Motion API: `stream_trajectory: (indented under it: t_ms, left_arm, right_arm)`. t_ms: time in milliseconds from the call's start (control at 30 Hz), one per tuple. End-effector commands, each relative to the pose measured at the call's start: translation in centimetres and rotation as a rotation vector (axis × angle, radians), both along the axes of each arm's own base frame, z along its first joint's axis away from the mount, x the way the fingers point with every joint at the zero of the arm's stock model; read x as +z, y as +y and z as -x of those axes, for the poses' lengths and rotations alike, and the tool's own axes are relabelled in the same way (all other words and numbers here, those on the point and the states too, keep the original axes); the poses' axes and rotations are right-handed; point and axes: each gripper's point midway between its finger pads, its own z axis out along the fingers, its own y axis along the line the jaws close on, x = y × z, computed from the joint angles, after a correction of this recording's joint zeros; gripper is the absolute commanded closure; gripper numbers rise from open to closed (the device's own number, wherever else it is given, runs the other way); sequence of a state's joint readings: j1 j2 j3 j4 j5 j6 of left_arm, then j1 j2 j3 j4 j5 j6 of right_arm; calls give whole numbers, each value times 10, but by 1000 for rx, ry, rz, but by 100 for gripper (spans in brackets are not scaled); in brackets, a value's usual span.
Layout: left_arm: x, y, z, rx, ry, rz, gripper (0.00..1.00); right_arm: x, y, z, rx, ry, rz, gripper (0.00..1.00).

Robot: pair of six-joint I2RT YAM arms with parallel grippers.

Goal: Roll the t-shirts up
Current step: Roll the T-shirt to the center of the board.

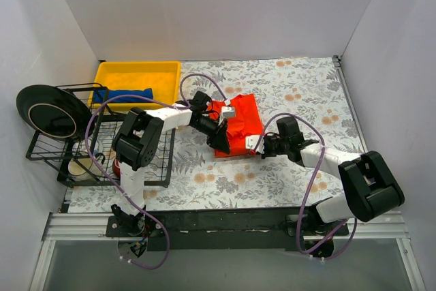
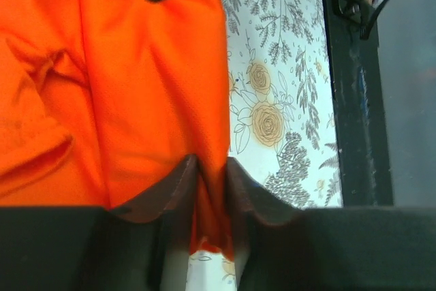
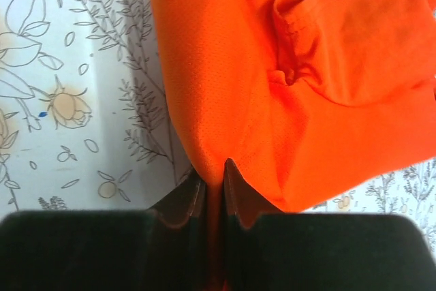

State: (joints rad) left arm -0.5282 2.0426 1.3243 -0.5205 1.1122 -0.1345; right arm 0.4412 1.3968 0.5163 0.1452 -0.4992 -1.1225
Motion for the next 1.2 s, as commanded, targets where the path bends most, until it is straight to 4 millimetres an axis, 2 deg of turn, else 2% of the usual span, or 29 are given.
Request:
stream_trajectory:
  t_ms: [0, 67, 133, 167, 200, 233, 267, 300, 333, 367, 433, 467, 633, 700, 733, 767, 833, 867, 900, 1000, 1067, 1133, 1167]
  left_arm:
    - [24, 11, -7, 37, -104, -5, 67]
    - [35, 13, -17, 66, -225, 10, 54]
    - [49, 18, -8, 70, -345, 31, 46]
    - [51, 17, -17, 93, -450, 20, 43]
    - [37, 23, -8, 89, -486, -14, 39]
    - [49, 18, -4, 84, -570, 3, 38]
    - [54, 15, -10, 104, -646, 27, 38]
    - [46, 20, -6, 121, -672, 5, 36]
    - [49, 15, -1, 114, -717, 16, 35]
    - [53, 11, -6, 128, -777, 28, 35]
    - [42, 12, -3, 135, -815, -2, 34]
    - [46, 5, -4, 144, -844, 18, 34]
    - [29, 2, -9, 162, -881, -15, 34]
    - [15, 4, -9, 164, -872, -39, 35]
    - [15, 4, -11, 175, -877, -37, 37]
    - [12, 4, -10, 175, -868, -41, 46]
    - [4, 4, -6, 153, -842, -50, 59]
    - [2, 5, -2, 143, -823, -50, 71]
    - [-5, 6, 2, 128, -807, -58, 77]
    - [-12, 10, 7, 121, -774, -82, 94]
    - [-15, 13, 10, 114, -751, -97, 100]
    - [-14, 14, 8, 139, -693, -99, 100]
    - [-13, 15, 6, 148, -663, -94, 100]
  right_arm:
    - [25, 10, -12, 4, 16, -22, 89]
    - [33, 13, -12, -12, 50, -40, 91]
    - [36, 14, -10, -19, 86, -39, 92]
    - [36, 14, -9, -26, 100, -40, 92]
    - [39, 15, -11, -37, 110, -45, 92]
    - [39, 15, -10, -40, 124, -48, 92]
    - [36, 15, -9, -45, 139, -40, 92]
    - [35, 15, -9, -54, 153, -39, 93]
    - [35, 14, -9, -59, 163, -34, 93]
    - [34, 14, -10, -64, 169, -32, 93]
    - [33, 13, -8, -67, 178, -30, 93]
    - [33, 13, -8, -71, 183, -29, 93]
    - [35, 14, -7, -92, 212, -44, 94]
    - [36, 15, -6, -95, 224, -52, 94]
    - [35, 16, -3, -92, 235, -55, 94]
    - [36, 16, -2, -92, 239, -57, 94]
    - [34, 16, 1, -89, 247, -56, 94]
    - [33, 15, 2, -88, 250, -55, 94]
    - [31, 15, 5, -85, 256, -52, 94]
    - [29, 14, 7, -80, 264, -48, 94]
    - [30, 14, 9, -78, 267, -49, 94]
    - [27, 14, 16, -54, 286, -46, 86]
    - [26, 13, 20, -42, 293, -43, 71]
